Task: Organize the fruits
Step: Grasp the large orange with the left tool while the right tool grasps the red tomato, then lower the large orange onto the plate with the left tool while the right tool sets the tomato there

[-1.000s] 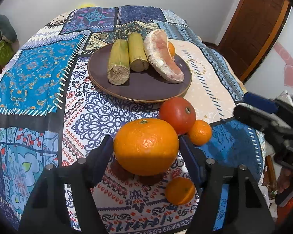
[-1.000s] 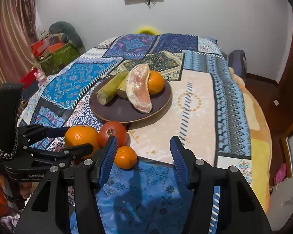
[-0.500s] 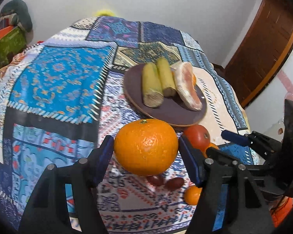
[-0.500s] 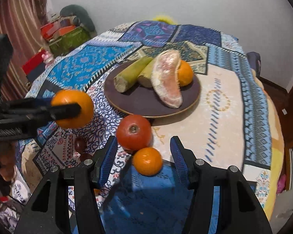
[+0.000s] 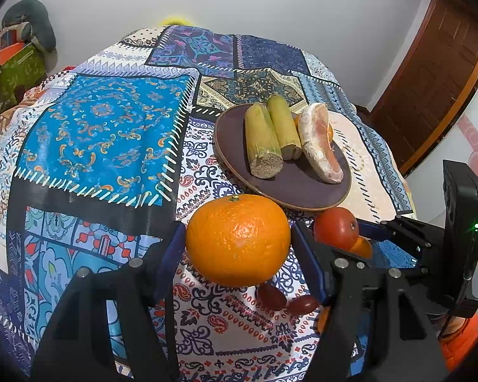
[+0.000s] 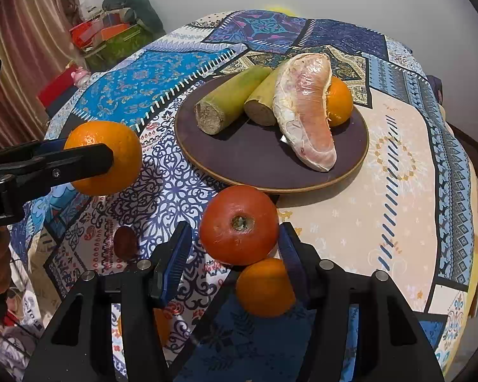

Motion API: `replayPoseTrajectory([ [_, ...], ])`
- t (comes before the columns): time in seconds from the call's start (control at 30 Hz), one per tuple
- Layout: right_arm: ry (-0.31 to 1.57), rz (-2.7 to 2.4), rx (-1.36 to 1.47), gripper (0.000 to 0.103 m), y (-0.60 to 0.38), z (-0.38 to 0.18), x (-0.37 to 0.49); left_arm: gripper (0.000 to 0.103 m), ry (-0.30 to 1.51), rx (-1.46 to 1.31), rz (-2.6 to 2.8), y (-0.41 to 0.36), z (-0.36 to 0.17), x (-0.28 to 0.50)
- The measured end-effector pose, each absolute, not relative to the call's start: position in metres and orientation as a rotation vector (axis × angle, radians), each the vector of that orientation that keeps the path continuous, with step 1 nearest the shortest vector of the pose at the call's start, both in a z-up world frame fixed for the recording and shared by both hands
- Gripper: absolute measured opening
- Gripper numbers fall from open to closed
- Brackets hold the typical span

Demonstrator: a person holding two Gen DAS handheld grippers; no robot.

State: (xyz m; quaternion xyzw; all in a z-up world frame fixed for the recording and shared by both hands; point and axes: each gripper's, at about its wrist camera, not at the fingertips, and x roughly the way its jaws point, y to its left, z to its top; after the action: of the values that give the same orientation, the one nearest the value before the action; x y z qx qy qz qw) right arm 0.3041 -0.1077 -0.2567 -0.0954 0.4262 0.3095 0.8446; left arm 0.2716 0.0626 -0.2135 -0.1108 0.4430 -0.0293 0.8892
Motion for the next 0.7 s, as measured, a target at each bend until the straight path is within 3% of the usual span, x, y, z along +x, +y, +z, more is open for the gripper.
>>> replayPoseTrajectory([
  [0.17, 0.903, 0.653, -0.186, 0.045, -0.111, -0.256, 0.307, 0.067, 0.915, -0.216, -0.069, 0.058, -0.210, 0.272],
  [0.7, 0.776, 0.592, -0.123, 0.045, -0.158, -0.209, 0.314, 0.067, 0.861, -0.160, -0.131, 0.023, -0.187, 0.298],
])
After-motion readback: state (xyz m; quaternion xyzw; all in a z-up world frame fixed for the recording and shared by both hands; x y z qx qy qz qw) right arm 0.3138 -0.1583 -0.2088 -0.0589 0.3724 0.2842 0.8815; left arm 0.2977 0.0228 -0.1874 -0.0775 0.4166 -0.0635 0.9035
